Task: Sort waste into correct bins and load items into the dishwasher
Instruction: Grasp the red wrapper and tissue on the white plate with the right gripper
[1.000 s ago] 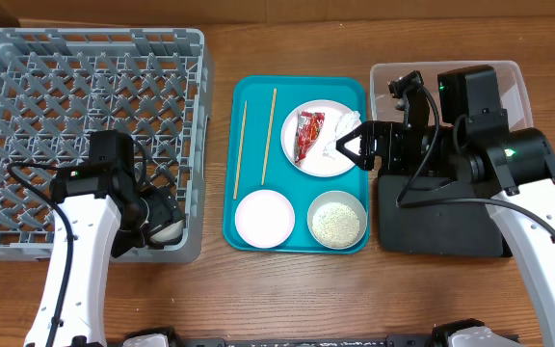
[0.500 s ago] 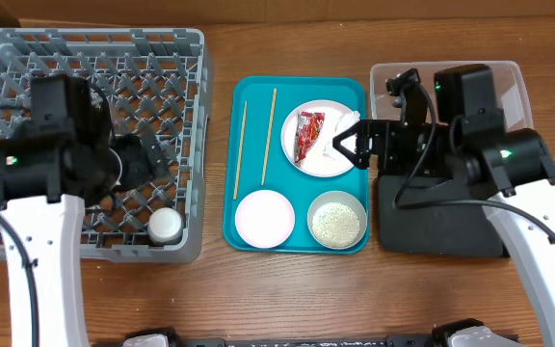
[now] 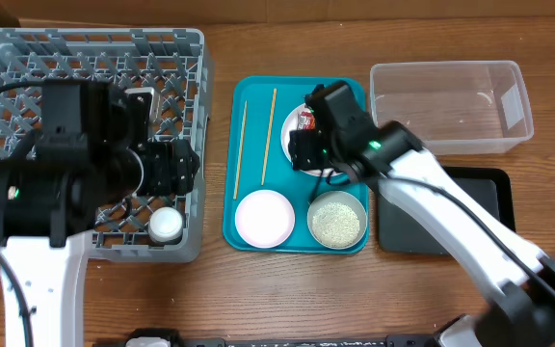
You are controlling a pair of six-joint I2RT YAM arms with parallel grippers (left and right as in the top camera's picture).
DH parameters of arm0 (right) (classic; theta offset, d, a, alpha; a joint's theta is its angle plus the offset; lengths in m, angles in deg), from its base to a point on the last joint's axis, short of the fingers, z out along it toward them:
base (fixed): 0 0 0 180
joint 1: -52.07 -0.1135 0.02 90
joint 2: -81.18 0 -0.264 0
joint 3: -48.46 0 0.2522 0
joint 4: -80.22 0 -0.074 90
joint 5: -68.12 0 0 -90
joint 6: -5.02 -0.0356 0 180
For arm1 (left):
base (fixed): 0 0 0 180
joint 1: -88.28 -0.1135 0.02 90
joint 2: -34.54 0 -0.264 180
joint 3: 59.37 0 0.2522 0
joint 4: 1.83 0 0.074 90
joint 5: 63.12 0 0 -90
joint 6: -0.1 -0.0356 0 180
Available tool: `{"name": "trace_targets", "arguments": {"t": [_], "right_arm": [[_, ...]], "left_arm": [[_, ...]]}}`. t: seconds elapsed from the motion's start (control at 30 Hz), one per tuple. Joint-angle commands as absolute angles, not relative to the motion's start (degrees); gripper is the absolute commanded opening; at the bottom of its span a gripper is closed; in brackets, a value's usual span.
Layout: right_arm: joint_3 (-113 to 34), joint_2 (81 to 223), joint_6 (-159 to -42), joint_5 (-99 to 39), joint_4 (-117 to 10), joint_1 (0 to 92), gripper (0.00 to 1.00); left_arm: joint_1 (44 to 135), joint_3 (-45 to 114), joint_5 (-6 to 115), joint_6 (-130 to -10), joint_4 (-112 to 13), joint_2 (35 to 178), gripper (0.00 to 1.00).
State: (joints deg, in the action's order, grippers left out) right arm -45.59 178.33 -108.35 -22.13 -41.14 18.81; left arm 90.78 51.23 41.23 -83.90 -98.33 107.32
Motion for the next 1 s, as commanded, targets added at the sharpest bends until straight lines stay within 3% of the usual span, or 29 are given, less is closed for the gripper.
{"name": "trace_targets", "arguments": {"t": [0.0, 0.2, 0.3, 0.53, 0.67, 0.97], "right_arm": [[-46.2, 184.0, -110.8, -20.6, -44.8, 21.3, 0.68], [-46.2, 193.1, -112.3, -24.0, -53.9, 22.3, 0.68], [-46.2, 196.8, -115.6, -23.0, -55.2, 22.3, 0.63], [-46.2, 198.8, -115.9, -24.5, -55.7, 22.1, 0.35], [-46.3, 198.6, -115.9, -24.5, -54.0, 22.3, 0.04], [-49.0, 185.5, -112.8, -24.0, -48.0, 25.2, 0.04]], "left_arm": [[90.7, 54.8, 38.8, -82.6, -97.5, 101.4, 0.97], [90.7, 55.5, 35.5, -82.2, -95.8, 94.7, 1.00], [90.7, 55.5, 35.3, -82.2, -96.4, 93.3, 1.00], [90.7, 55.4, 35.3, -82.2, -98.1, 93.4, 1.00], [90.7, 55.4, 35.3, -82.2, -98.1, 93.7, 1.00], [90.7, 55.4, 35.3, -82.2, -98.1, 93.8, 1.00]]}}
